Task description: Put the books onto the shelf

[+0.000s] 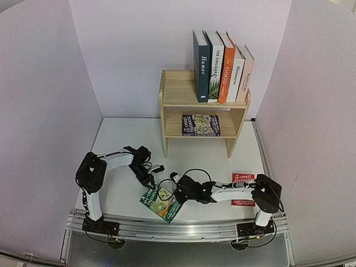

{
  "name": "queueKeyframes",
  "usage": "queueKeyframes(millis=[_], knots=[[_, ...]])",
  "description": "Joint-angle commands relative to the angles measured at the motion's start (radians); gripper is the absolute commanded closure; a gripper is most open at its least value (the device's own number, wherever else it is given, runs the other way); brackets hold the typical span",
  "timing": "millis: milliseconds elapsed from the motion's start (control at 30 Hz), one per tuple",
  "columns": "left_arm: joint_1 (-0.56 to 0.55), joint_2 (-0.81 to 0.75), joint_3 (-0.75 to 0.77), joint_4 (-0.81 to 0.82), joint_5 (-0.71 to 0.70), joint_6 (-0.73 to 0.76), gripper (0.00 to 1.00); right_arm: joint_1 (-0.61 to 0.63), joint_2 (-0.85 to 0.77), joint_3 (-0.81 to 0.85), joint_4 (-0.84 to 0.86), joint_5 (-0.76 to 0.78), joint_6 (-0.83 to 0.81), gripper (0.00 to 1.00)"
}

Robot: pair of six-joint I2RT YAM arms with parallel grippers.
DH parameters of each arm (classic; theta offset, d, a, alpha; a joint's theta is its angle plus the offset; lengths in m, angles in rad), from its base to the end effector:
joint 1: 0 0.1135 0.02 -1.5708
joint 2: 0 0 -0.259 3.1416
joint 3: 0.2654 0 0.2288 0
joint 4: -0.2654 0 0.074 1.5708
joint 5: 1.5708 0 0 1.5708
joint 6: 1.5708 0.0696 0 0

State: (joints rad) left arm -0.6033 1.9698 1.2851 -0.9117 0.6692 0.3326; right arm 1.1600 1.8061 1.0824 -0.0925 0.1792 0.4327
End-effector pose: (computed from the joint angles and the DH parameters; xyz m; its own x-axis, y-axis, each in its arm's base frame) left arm 0.2442 -0.2207 0.1305 -0.6371 0.7499 -0.1783 0.6770 0.4338 -0.5945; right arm 0.1644 0.3463 0.1603 -0.6220 -0.3947 -0.6763 -0.6527 0.7384 0.1693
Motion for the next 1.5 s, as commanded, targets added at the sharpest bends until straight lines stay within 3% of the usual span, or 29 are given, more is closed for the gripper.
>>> queueKeyframes(millis=[0, 33, 100, 167, 333, 533, 800, 833, 900, 967, 1067, 1100, 1167, 1200, 1267, 1300, 1333, 1367, 1467], knots=[[0.026, -0.087, 0.091, -0.154, 0.132, -0.088, 1.0, -0.003, -0.129, 0.038, -0.044, 0.239, -0.077, 0.41], [0.036, -0.086, 0.104, -0.178, 0.134, -0.105, 1.0, 0.011, -0.143, 0.056, -0.081, 0.311, -0.105, 0.29], [0.056, -0.089, 0.115, -0.202, 0.134, -0.124, 1.0, 0.061, -0.149, 0.098, -0.123, 0.42, -0.22, 0.18], [0.074, -0.082, 0.118, -0.207, 0.156, -0.148, 1.0, 0.129, -0.124, 0.146, -0.128, 0.488, -0.349, 0.14], [0.084, -0.05, 0.129, -0.215, 0.199, -0.177, 1.0, 0.287, 0.054, 0.291, -0.144, 0.538, -0.555, 0.14], [0.093, -0.031, 0.118, -0.197, 0.228, -0.219, 1.0, 0.377, 0.347, 0.532, -0.277, 0.618, -0.609, 0.14], [0.097, -0.027, 0.11, -0.183, 0.243, -0.23, 1.0, 0.367, 0.428, 0.5, -0.283, 0.875, -0.617, 0.17], [0.097, -0.023, 0.111, -0.184, 0.246, -0.231, 1.0, 0.363, 0.435, 0.482, -0.283, 0.887, -0.612, 0.21], [0.096, -0.018, 0.118, -0.188, 0.237, -0.23, 1.0, 0.355, 0.446, 0.47, -0.283, 0.923, -0.608, 0.37], [0.097, -0.022, 0.119, -0.193, 0.232, -0.223, 1.0, 0.346, 0.448, 0.471, -0.285, 0.971, -0.615, 0.65], [0.097, -0.037, 0.104, -0.184, 0.247, -0.221, 1.0, 0.324, 0.437, 0.477, -0.286, 1.022, -0.629, 0.94], [0.096, -0.041, 0.1, -0.182, 0.25, -0.221, 1.0, 0.318, 0.428, 0.477, -0.286, 1.027, -0.632, 1.0], [0.097, -0.051, 0.1, -0.179, 0.247, -0.214, 1.0, 0.301, 0.389, 0.473, -0.286, 1.008, -0.634, 1.0], [0.1, -0.062, 0.104, -0.165, 0.21, -0.225, 0.83, 0.293, 0.364, 0.465, -0.286, 0.973, -0.635, 1.0], [0.114, -0.102, 0.12, -0.135, 0.12, -0.254, 0.29, 0.268, 0.29, 0.443, -0.286, 0.847, -0.648, 1.0], [0.135, -0.125, 0.132, -0.113, 0.087, -0.271, 0.14, 0.25, 0.253, 0.437, -0.301, 0.758, -0.655, 1.0], [0.16, -0.149, 0.144, -0.093, 0.058, -0.286, 0.04, 0.232, 0.214, 0.432, -0.32, 0.658, -0.66, 1.0], [0.197, -0.174, 0.161, -0.078, 0.048, -0.302, 0.01, 0.207, 0.174, 0.435, -0.352, 0.564, -0.656, 1.0], [0.313, -0.244, 0.228, -0.059, 0.05, -0.324, 0.0, 0.126, 0.063, 0.471, -0.481, 0.342, -0.641, 1.0]])
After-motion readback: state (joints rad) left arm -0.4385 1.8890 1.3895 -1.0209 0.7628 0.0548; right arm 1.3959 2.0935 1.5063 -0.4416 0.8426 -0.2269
